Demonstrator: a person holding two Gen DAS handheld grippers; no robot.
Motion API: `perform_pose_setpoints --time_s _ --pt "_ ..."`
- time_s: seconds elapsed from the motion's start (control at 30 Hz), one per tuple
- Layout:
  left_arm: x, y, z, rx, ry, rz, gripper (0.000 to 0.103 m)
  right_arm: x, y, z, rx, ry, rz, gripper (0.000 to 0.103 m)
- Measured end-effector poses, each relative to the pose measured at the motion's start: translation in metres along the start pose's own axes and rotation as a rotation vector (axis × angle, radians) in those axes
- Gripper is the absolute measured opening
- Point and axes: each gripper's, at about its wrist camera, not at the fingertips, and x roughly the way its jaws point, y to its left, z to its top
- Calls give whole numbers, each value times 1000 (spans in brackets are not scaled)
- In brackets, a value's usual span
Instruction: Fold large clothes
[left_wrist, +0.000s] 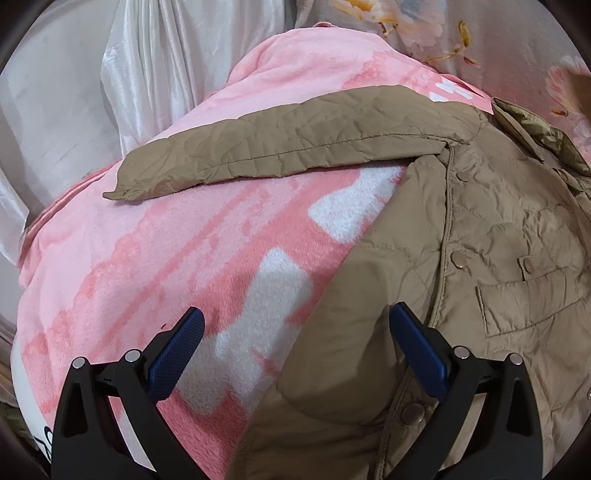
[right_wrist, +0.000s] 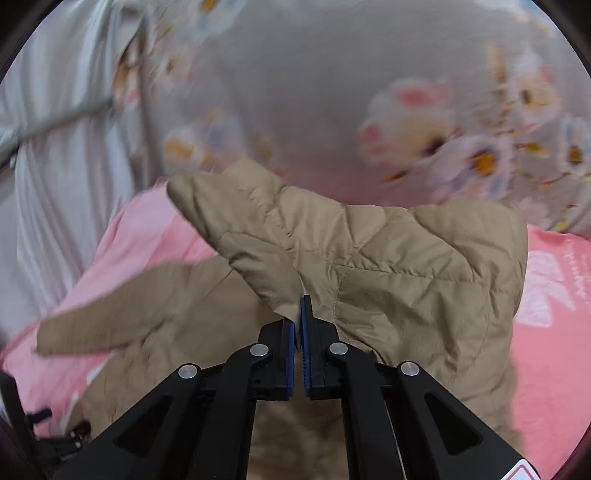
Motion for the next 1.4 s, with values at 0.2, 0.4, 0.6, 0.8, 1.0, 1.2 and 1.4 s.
perform_pose_setpoints --time_s 0.2,0.4,0.6,0.8,1.0,1.2,1.4 --pt "0 3 6 0 4 -59 98 35 37 -35 -78 127 43 12" --pt "-11 -3 22 -9 -19 -172 98 38 49 -42 -87 184 57 22" --pt "-30 -28 50 -38 13 -502 98 -15 28 -61 17 148 182 70" --pt "2 -88 71 -11 177 -643 98 -49 -82 -64 312 90 59 69" --pt "27 -127 81 -5 196 -611 94 -28 -204 -71 675 89 -80 46" --pt "32 -150 89 73 157 -474 40 14 -232 -68 759 125 -115 11" --pt "32 -155 87 173 86 -375 21 -13 -206 -53 551 20 -227 5"
